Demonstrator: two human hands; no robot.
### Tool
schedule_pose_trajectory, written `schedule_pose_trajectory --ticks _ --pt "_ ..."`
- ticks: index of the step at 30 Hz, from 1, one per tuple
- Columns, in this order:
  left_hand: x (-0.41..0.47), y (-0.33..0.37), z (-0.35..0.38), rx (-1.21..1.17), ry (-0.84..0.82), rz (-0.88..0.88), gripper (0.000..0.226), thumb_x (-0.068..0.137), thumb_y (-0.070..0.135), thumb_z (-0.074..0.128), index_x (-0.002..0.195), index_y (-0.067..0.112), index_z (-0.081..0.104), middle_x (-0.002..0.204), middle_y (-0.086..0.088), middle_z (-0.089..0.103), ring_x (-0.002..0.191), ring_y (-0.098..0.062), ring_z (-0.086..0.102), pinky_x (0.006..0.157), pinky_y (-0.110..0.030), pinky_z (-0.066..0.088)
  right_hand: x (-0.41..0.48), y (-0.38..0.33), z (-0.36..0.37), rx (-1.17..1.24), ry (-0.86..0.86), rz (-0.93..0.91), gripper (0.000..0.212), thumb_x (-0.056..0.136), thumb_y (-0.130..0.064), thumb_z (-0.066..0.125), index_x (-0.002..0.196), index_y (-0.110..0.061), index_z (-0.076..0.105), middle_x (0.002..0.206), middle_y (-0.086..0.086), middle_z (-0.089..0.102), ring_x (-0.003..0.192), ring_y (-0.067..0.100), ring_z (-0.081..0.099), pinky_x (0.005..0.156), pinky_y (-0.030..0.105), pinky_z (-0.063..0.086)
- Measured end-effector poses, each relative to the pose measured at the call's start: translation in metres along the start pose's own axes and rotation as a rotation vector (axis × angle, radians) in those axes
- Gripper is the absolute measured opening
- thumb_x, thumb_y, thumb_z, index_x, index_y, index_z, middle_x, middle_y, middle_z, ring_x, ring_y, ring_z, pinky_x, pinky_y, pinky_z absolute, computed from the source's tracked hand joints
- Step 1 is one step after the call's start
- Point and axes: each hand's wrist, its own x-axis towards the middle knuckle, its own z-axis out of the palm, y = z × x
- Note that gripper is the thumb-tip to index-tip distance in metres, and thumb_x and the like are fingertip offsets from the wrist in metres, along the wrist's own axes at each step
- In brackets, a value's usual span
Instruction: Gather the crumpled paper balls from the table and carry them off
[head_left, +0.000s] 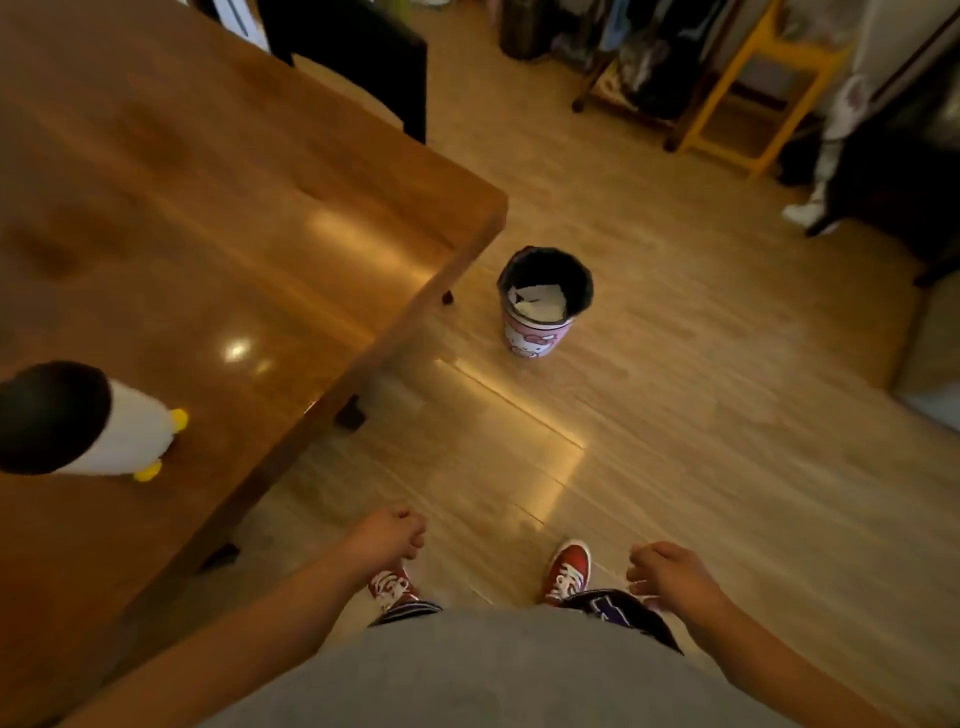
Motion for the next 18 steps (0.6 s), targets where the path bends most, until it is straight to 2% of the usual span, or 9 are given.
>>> schedule_pose_trajectory --ticks 2,4,7,10,14,18 --pt "0.007 0.021 0.036 0.053 0.000 0.026 0.016 0.094 0.013 0.051 0.080 0.010 0.059 0.074 -0.008 0.058 0.064 -0.018 0.052 0.053 -0.024 0.044 0.012 0.014 -0.037 0.031 0.003 0.023 0.021 0.095 -0.019 0.055 0.092 0.001 0.063 0.079 0.016 0.065 0.062 0.026 0.059 0.058 0.029 0.045" --pt "0.012 0.042 0.067 0.122 -0.027 0.087 0.019 0.095 0.014 0.051 0.078 0.010 0.059 0.076 -0.010 0.059 0.068 -0.020 0.053 0.065 -0.031 0.042 0.021 0.025 -0.069 0.077 0.003 0.033 0.020 0.094 -0.018 0.056 0.091 0.000 0.062 0.075 0.016 0.062 0.060 0.025 0.056 0.056 0.028 0.042" --pt "0.016 0.073 0.097 0.332 -0.055 0.196 0.024 0.095 0.024 0.051 0.084 0.007 0.063 0.079 -0.008 0.064 0.071 -0.016 0.058 0.063 -0.028 0.044 0.034 0.031 -0.105 0.134 0.015 0.056 0.018 0.094 -0.018 0.057 0.088 -0.002 0.061 0.074 0.016 0.061 0.060 0.025 0.054 0.056 0.028 0.039" --pt "0.019 0.105 0.110 0.423 -0.066 0.243 0.024 0.093 0.031 0.051 0.077 0.016 0.061 0.078 -0.007 0.065 0.072 -0.015 0.059 0.068 -0.031 0.046 0.050 0.020 -0.129 0.144 0.024 0.065 0.019 0.094 -0.020 0.057 0.090 -0.002 0.063 0.078 0.016 0.065 0.065 0.026 0.060 0.060 0.030 0.045" --pt "0.041 0.139 0.106 0.497 -0.033 0.192 0.025 0.092 0.037 0.051 0.088 0.016 0.066 0.089 -0.012 0.071 0.079 -0.021 0.065 0.069 -0.033 0.049 0.082 -0.018 -0.153 0.139 0.019 0.051 0.020 0.092 -0.022 0.059 0.092 -0.003 0.064 0.078 0.014 0.066 0.066 0.025 0.062 0.058 0.029 0.047" --pt "0.082 0.174 0.093 0.518 -0.039 0.121 0.027 0.094 0.035 0.050 0.089 0.013 0.064 0.087 -0.010 0.068 0.075 -0.019 0.059 0.067 -0.031 0.046 0.128 -0.084 -0.175 0.151 0.024 0.016 0.017 0.091 -0.023 0.060 0.090 -0.006 0.064 0.076 0.011 0.066 0.060 0.021 0.062 0.053 0.026 0.046"
